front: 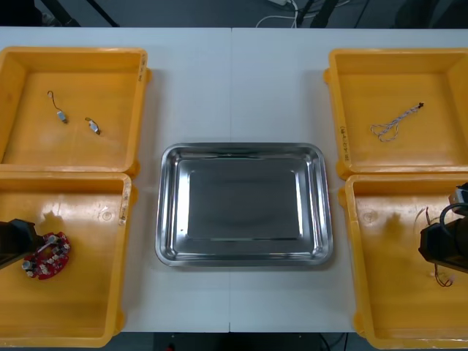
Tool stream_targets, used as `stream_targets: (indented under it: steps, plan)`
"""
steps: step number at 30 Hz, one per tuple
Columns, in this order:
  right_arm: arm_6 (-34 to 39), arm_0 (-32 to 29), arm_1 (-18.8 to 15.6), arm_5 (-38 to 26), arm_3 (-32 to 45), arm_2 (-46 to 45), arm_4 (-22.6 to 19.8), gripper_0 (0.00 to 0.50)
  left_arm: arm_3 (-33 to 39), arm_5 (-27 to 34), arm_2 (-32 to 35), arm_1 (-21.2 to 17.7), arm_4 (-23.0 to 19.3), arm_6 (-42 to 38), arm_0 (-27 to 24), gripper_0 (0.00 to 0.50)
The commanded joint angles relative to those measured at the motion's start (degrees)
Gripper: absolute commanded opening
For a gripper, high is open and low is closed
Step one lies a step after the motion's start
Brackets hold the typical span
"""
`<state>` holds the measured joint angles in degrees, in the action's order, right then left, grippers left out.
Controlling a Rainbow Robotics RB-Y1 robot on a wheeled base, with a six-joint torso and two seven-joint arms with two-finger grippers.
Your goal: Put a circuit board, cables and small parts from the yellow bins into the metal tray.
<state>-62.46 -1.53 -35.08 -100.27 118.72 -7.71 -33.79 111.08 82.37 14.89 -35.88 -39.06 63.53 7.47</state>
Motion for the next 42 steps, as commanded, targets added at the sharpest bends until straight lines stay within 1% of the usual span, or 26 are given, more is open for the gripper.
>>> stream_targets:
  steps: [1,5,14,18,21,27,28,30,34,35,36,37,38,39,42]
  plan:
    - [1.64,3.11,0.37,-4.85,3.88,-3.98,-0.22,0.0,0.37,-0.54,-0.74,0.73,0.65,-4.11,1.84,0.5]
    - [1.29,5.14,0.37,-9.69,5.82,-6.01,-1.01,0.0,0.37,-0.63,-0.74,0.73,0.65,-3.94,2.02,0.5]
    - [0.5,9.09,0.28,-9.73,8.54,-9.26,-3.3,0.0,0.37,-0.54,-1.36,0.73,0.82,-3.76,2.11,0.5]
    - [0.14,10.5,-0.51,-9.73,9.24,-9.87,-4.61,0.0,0.28,-0.63,-1.36,0.73,0.82,-3.76,2.37,0.5]
    - [0.14,11.29,-1.83,-9.73,9.24,-10.66,-7.43,0.0,0.28,-0.63,-1.36,0.73,0.91,-3.76,2.63,0.5]
    - [0.14,11.99,-6.23,-9.73,9.33,-11.54,-14.02,0.0,0.37,-0.89,-1.36,0.73,0.91,-3.67,2.99,0.5]
    - [0.14,11.99,-6.67,-9.73,9.33,-11.72,-14.55,0.0,0.37,-0.89,-1.36,0.73,0.91,-3.67,2.99,0.5]
    - [0.14,12.26,-7.72,-9.73,9.42,-12.07,-16.22,0.0,0.28,-0.98,-1.36,0.73,0.91,-3.67,3.07,0.478]
    - [-0.12,13.22,-10.18,-9.73,9.51,-12.51,-19.38,0.0,0.28,-0.98,-1.36,0.73,0.91,-3.67,3.07,0.467]
    - [-0.21,13.49,-10.97,-9.73,9.51,-12.51,-20.26,0.0,0.37,-0.98,-1.36,0.73,0.91,-3.67,3.07,0.444]
    - [-0.3,13.66,-11.68,-9.73,9.51,-12.42,-21.05,0.0,0.37,-0.98,-1.36,0.73,1.0,-3.58,3.07,0.339]
    - [-0.38,13.75,-12.12,-9.73,9.51,-12.33,-21.67,0.0,0.37,-1.07,-1.36,0.73,1.0,-3.58,3.16,0.25]
    - [-0.56,13.84,-12.64,-9.73,9.51,-12.25,-22.28,0.0,0.37,-1.07,-1.36,0.73,1.09,-3.58,3.16,0.098]
    - [-0.74,13.93,-13.17,-9.73,9.51,-12.16,-23.07,0.0,0.28,-1.16,-1.36,0.73,1.18,-3.5,3.07,0.003]
    - [-1.44,14.45,-13.87,-9.73,9.51,-11.72,-24.48,0.0,0.37,-1.42,-1.36,0.73,1.26,-3.32,3.07,0.0]
